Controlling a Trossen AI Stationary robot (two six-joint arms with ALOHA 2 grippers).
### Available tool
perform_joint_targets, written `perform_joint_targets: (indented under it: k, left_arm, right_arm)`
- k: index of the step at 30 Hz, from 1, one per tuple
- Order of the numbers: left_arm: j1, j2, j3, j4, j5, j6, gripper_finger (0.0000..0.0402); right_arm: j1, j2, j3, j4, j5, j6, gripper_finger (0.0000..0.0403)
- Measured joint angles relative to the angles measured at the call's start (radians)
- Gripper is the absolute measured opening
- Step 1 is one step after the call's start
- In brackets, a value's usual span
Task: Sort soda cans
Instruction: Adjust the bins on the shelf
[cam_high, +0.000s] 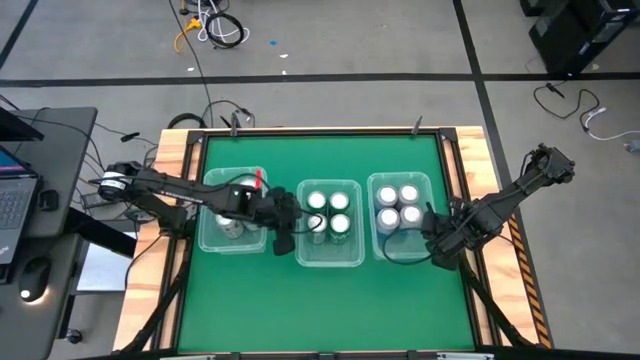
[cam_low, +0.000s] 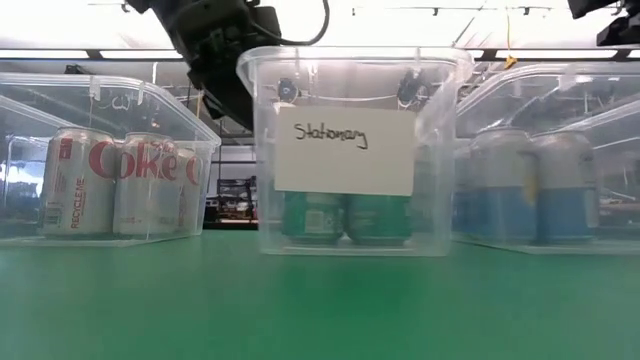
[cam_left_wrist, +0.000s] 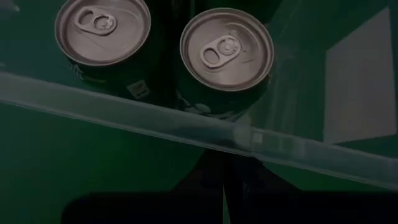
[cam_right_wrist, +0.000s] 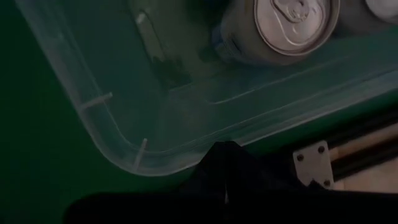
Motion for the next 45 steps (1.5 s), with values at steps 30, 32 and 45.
perform_joint_targets:
  k: [30, 32, 45]
  left_arm:
    - [0.123, -0.285, 0.150, -0.864, -0.114, -0.435, 0.0000]
    - [0.124, -0.282, 0.146, -0.785, -0.096, -0.402, 0.0000]
    - [0.190, -0.117, 0.144, -0.644, -0.037, -0.262, 0.0000]
  right_arm:
    - [-0.012, -0.026, -0.006, 0.096, 0.165, -0.092, 0.0000]
    - [-0.012, -0.026, -0.006, 0.109, 0.166, -0.094, 0.0000]
    - [-0.011, -0.027, -0.004, 0.131, 0.166, -0.108, 0.0000]
